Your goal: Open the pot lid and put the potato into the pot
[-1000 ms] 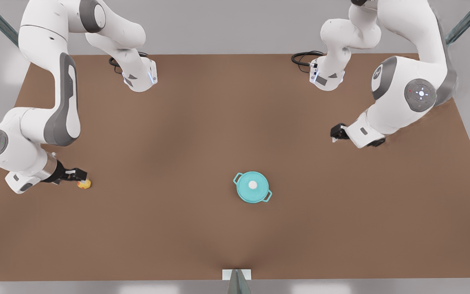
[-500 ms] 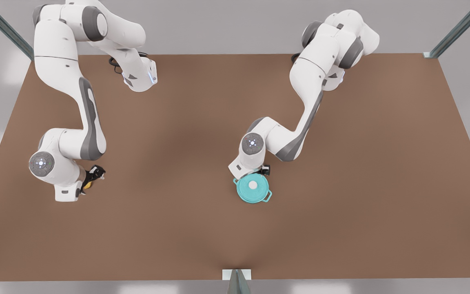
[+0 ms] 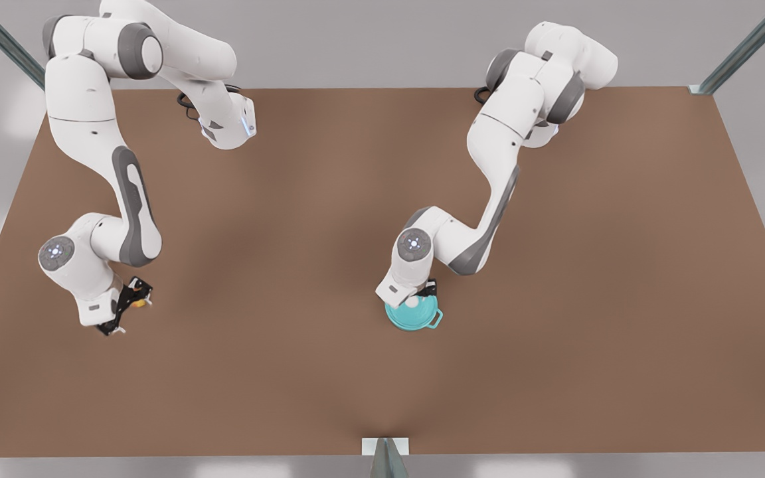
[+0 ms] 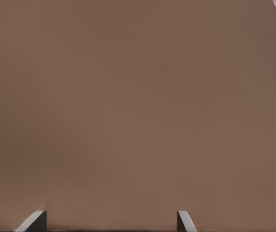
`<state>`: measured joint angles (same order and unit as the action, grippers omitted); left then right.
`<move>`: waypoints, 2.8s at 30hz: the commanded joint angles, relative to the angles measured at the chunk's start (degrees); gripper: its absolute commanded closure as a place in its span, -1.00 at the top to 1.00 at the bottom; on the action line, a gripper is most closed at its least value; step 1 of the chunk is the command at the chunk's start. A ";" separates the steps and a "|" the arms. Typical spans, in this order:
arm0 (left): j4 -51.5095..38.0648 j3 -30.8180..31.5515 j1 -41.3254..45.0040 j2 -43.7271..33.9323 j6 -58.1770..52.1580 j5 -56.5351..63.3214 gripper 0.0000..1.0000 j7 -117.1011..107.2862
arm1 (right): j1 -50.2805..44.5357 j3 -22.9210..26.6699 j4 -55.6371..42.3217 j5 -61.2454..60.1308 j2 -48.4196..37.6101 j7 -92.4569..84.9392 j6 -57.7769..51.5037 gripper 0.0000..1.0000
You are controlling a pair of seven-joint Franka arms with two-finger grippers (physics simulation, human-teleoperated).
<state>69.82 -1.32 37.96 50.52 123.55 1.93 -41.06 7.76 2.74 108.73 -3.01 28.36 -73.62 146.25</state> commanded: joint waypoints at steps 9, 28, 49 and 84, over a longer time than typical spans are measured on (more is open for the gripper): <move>0.06 0.00 0.18 0.90 1.52 0.97 -0.03 -8.69 | 0.76 -0.02 4.39 -0.25 -1.65 -29.92 2.28 1.00; -4.16 -3.07 -17.13 4.94 -1.38 0.70 -0.04 36.93 | 0.41 3.94 2.54 2.30 4.33 -30.00 -0.53 1.00; 9.37 -5.10 -31.46 -27.84 -38.82 -16.79 1.00 38.34 | 0.76 6.13 2.01 2.39 6.70 -30.88 -2.55 0.41; 10.08 -4.66 -30.76 -27.49 -40.49 -16.26 1.00 35.52 | -34.66 5.52 -15.39 -7.01 -2.70 11.13 -40.52 -0.03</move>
<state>80.00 -5.98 7.21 23.09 83.14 -14.31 -5.72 -26.40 8.26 93.87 -7.54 25.44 -86.66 108.81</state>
